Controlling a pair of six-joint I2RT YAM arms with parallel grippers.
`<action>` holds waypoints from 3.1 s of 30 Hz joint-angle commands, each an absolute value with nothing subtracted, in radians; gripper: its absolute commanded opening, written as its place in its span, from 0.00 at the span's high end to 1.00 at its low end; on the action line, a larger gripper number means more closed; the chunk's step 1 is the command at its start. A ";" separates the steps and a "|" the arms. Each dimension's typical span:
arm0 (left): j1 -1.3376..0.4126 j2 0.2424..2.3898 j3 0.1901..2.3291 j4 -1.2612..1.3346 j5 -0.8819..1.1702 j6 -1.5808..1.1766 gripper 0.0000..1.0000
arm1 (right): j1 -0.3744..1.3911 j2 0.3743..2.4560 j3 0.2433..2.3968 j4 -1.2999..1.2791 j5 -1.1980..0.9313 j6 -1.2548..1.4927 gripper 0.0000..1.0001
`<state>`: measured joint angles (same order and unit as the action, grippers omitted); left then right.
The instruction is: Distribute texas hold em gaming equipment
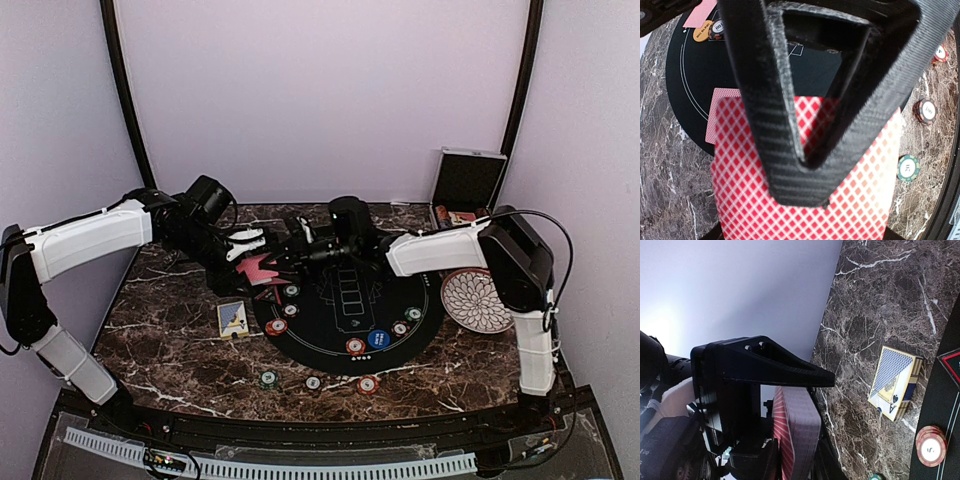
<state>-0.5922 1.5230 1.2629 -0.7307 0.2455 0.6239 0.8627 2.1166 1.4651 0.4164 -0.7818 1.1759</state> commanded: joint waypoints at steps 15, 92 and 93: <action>-0.592 1.513 1.276 -0.716 0.244 0.637 0.98 | 0.832 2.010 1.459 0.244 -0.754 1.072 0.78; -0.592 1.483 1.170 -0.781 0.212 0.660 1.00 | 0.519 1.706 0.922 -0.243 -0.450 0.644 1.00; -0.592 1.483 1.171 -0.781 0.213 0.660 1.00 | 0.519 1.704 0.929 -0.265 -0.432 0.629 1.00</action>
